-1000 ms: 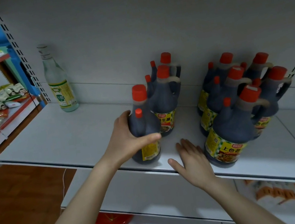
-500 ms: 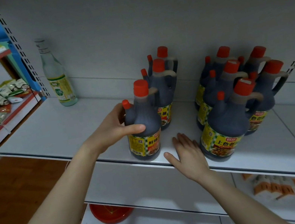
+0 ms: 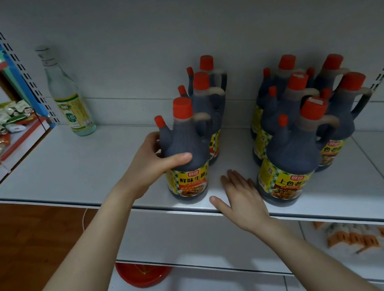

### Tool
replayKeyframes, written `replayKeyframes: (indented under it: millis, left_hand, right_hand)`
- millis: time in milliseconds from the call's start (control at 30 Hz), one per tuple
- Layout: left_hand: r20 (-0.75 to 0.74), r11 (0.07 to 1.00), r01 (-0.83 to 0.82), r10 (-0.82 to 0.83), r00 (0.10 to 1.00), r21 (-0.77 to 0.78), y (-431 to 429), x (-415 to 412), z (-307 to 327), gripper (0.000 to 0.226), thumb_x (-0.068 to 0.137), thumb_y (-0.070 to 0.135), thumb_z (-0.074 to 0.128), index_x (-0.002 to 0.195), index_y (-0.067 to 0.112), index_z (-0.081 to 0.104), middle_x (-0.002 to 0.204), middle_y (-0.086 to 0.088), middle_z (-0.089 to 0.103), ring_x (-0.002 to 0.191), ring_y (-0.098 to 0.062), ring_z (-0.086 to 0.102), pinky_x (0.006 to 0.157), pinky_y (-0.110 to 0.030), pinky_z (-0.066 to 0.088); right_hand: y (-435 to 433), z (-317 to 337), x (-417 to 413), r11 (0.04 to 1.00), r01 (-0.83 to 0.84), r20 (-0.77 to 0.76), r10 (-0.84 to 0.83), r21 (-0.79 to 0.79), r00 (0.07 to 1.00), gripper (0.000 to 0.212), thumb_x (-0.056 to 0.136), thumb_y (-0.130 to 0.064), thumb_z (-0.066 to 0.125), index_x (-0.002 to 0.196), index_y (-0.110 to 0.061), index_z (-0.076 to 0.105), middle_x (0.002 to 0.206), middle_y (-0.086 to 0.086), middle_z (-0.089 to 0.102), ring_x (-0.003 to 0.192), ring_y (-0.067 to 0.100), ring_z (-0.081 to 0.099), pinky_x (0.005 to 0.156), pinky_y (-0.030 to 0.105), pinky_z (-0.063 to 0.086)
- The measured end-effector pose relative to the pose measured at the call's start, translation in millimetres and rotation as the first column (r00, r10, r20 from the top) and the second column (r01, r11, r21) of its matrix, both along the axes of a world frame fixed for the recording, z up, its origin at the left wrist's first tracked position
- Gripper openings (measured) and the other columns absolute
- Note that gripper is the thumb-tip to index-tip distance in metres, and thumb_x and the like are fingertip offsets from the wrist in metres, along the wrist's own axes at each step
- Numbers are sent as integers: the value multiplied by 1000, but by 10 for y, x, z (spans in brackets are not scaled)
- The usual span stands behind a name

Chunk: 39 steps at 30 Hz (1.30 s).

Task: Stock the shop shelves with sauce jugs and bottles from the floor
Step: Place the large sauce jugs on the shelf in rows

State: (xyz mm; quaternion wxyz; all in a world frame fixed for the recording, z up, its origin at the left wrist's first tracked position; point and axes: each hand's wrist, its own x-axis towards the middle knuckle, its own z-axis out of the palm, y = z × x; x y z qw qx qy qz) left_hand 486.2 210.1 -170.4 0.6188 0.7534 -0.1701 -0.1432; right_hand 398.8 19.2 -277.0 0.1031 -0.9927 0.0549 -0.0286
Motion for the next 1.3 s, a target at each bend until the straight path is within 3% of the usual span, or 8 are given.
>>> replayKeyframes:
  millis: [167,300,433,600,767,933,1133,1300]
  left_hand:
    - [-126,983,133,-150,981,-130,5,61,22,79,58,33,77,128,18,43,124,-3,59,110,-19,61,89,-34,53]
    - [-191,986,160,-168,967,-55,-31,57,54,66,67,39,73,124,35,40,123,12,54,114,-14,53,91,-41,44]
    - [-156,993,117,-120,980,-27,-76,26,58,57,81,32,65,129,34,35,108,21,53,96,-1,54,69,-26,46]
    - [-156,996,85,-89,984,-37,-79,-7,85,45,85,27,63,120,35,37,102,23,54,87,3,55,59,-16,44]
    - [-160,995,87,-93,983,-49,-68,-29,125,46,84,26,64,122,33,38,101,22,56,87,3,56,58,-15,46]
    - [-158,992,116,-122,980,-45,-95,-21,138,44,84,25,64,120,32,40,100,21,57,86,3,57,57,-15,48]
    - [-131,992,99,-109,985,-80,-118,-48,107,41,85,22,63,118,30,40,98,20,57,82,2,57,50,-8,47]
    - [-149,987,129,-142,979,-91,-108,-54,65,51,85,26,63,129,27,37,109,16,56,93,1,57,58,-11,49]
  right_hand:
    - [-7,-31,6,1000,9,8,-9,16,1000,117,64,-79,-19,138,-8,39,148,15,34,140,26,25,112,46,20]
    - [1,-14,-1,1000,4,10,-4,-6,1000,119,62,-79,-21,140,-10,36,150,14,31,142,24,22,113,44,19]
    - [16,8,-7,1000,10,-1,-11,-23,1000,102,69,-74,-4,141,-11,33,151,12,28,142,22,19,114,42,17]
    - [24,9,-3,999,11,-4,-11,-38,1000,99,71,-70,-1,141,-10,34,151,12,29,142,23,20,113,43,18]
    - [29,-1,4,1000,13,1,-13,-25,1000,117,66,-78,-21,137,-8,40,147,15,36,140,27,27,111,47,23]
    - [44,-13,14,999,32,-21,-33,-27,999,102,80,-73,-7,126,-4,52,134,20,50,129,33,44,102,52,36]
    - [28,-18,16,999,19,6,-19,-39,1000,110,72,-76,-14,133,-7,45,142,17,43,136,29,34,107,48,29]
    - [14,-34,18,999,21,6,-21,-32,1000,108,72,-79,-10,134,-8,44,144,16,41,137,28,33,108,46,28]
